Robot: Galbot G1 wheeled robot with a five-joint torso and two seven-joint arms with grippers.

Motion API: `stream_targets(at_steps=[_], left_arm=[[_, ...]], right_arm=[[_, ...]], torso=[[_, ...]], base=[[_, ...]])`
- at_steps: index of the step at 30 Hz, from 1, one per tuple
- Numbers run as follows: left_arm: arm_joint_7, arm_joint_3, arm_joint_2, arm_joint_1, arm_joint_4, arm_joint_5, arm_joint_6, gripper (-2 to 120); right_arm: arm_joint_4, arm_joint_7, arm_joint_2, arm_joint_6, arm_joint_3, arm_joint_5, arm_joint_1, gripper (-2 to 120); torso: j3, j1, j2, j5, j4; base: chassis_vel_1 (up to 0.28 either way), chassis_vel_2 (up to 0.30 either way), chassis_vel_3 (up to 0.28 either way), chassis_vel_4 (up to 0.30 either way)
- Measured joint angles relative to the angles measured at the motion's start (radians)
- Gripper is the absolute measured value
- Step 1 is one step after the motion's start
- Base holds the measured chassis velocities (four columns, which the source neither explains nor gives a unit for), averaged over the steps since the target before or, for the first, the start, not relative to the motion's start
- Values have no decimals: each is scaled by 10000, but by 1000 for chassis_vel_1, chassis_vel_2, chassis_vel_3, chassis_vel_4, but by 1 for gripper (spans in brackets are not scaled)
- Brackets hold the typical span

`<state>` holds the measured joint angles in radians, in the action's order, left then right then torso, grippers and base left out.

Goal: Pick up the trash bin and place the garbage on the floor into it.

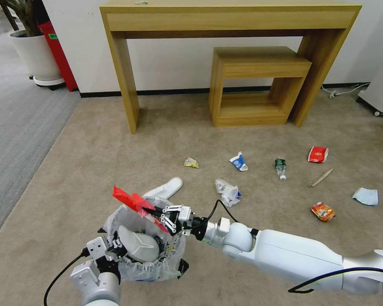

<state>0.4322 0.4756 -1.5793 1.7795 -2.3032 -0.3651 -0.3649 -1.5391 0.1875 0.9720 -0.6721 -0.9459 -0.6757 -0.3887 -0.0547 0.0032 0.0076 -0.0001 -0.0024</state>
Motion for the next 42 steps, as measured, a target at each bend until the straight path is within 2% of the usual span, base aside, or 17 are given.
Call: stream_targets(at_steps=[5,8,9,12,14,15,19,20,22,24,25,27,28,29,31,35,42], left_arm=[[-7,-29,-5,38,-31,29,1,3],[-13,-53,-1,55,-45,38,1,3],[-13,-53,-1,55,-45,38,1,3],[-16,-61,16,54,-45,38,2,3],[-16,-65,18,52,-43,38,2,3],[-18,-76,20,46,-33,37,2,3],[-20,-79,28,19,11,23,2,3],[-22,-44,52,-14,70,-13,2,3],[-22,-9,67,-36,102,-44,2,3],[-22,97,124,-82,189,-144,-8,3],[-22,97,124,-82,189,-144,-8,3],[-22,176,168,-134,260,-209,-21,3],[-21,201,188,-162,295,-241,-27,3],[-21,201,188,-162,295,-241,-27,3],[-17,192,206,-235,370,-309,-50,3],[4,154,202,-352,430,-387,-76,3],[16,44,169,-426,448,-438,-76,3]], right_arm=[[274,-20,69,-10,-14,300,-132,0],[450,-49,41,-27,72,519,-370,12],[450,-49,41,-27,72,519,-370,12],[448,-53,-47,-32,256,650,-590,26],[438,-56,-62,-32,285,664,-618,28],[417,-66,-89,-32,354,696,-664,37],[288,-170,-133,-29,542,753,-742,48],[47,-362,-187,49,746,739,-804,55],[-150,-502,-234,115,905,697,-852,58],[-615,-927,-370,348,1317,534,-988,70],[-615,-927,-370,348,1317,534,-988,70],[-1074,-1241,-523,530,1743,283,-1129,78],[-1205,-1285,-598,571,1943,205,-1192,84],[-1205,-1285,-598,571,1943,205,-1192,84],[-1393,-1278,-777,597,2286,167,-1354,95],[-1462,-1219,-965,607,2501,244,-1572,100],[-1300,-1204,-987,586,2412,515,-1758,100]], torso=[[0,0,0,0,0],[0,0,0,1,-1],[0,0,0,1,-1],[0,0,0,1,-1],[0,0,0,1,-1],[0,0,0,1,-1],[0,0,0,2,0],[0,0,0,2,0],[0,0,0,1,0],[0,0,-1,2,0],[0,0,-1,2,0],[0,0,0,1,0],[1,0,0,2,0],[1,0,0,2,0],[0,0,0,1,0],[0,0,0,2,-1],[1,0,0,2,0]], base=[[0,0,0,0],[0,0,0,0],[0,0,0,0],[0,0,0,0],[0,0,0,0],[0,0,0,0],[0,0,0,0],[0,0,0,0],[0,0,0,0],[0,0,0,0],[0,0,0,0],[0,0,0,0],[0,0,0,0],[0,0,0,0],[0,0,0,0],[0,0,0,0],[0,0,0,0]])
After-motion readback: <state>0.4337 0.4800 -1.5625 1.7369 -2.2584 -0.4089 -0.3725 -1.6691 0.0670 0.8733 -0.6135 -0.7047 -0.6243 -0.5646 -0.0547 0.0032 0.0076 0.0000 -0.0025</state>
